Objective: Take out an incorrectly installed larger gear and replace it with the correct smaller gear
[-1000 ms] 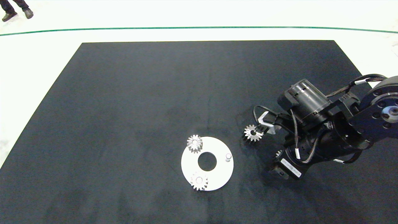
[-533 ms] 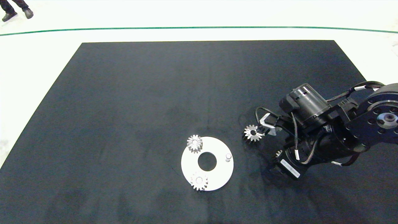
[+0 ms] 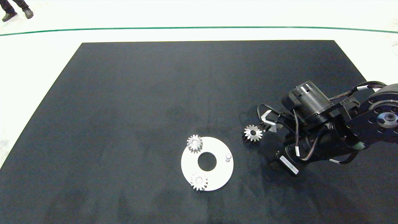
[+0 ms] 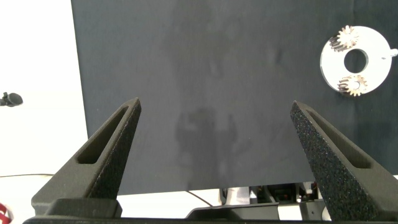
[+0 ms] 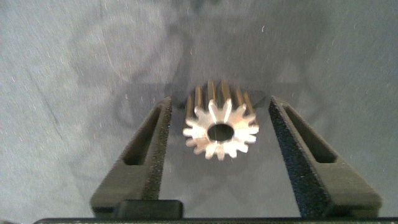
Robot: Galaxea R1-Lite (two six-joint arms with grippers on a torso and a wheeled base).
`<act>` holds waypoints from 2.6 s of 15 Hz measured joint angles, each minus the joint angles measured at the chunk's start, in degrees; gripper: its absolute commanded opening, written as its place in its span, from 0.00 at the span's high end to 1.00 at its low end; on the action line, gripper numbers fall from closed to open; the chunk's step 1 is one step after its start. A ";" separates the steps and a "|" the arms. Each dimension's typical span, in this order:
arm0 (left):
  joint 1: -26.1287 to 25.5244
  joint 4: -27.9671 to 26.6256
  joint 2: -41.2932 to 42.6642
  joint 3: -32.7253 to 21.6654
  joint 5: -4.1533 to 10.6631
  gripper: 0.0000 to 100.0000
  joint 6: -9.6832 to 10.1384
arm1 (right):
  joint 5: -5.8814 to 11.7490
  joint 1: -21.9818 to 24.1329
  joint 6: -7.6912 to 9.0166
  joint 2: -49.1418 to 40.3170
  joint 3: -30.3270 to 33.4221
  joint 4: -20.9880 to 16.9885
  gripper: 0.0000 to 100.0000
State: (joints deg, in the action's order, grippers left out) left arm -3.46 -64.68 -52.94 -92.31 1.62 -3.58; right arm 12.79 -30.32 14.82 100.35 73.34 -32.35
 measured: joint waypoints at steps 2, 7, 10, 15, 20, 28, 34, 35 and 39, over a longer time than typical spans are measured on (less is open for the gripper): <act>0.00 0.00 0.00 0.02 0.02 0.00 -0.05 | -0.39 0.00 0.02 0.02 -0.93 1.54 0.47; 0.02 -0.01 0.00 0.02 0.02 0.00 -0.05 | -0.44 0.02 0.24 -0.05 -1.84 1.74 0.56; 0.00 0.00 0.00 0.00 0.02 0.00 -0.05 | -0.37 0.02 0.46 -0.27 -2.06 1.54 0.62; 0.02 0.00 0.00 -0.05 0.02 0.00 0.00 | -0.28 -0.41 0.80 -1.04 -2.72 1.11 0.72; -0.04 0.00 0.00 0.02 0.00 0.00 -0.02 | -0.33 -4.49 1.32 -2.67 1.99 -0.35 0.75; -0.06 0.00 0.00 0.63 0.00 0.00 -0.55 | -0.04 -14.21 0.57 7.20 34.35 -21.07 0.75; -0.06 0.09 -0.22 0.63 0.00 0.00 -0.52 | -0.09 -17.86 0.05 16.48 41.16 -26.90 0.75; -0.06 0.09 -0.24 0.63 0.02 0.00 -0.52 | -0.09 -17.88 0.00 17.24 41.19 -26.90 0.75; -0.12 0.09 -0.33 0.94 0.00 0.00 -0.62 | -0.11 -18.21 -0.06 19.13 41.27 -26.88 0.75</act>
State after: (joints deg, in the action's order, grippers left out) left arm -3.58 -64.60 -53.27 -91.37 1.62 -4.21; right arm 12.68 -48.53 14.76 119.48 114.60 -59.23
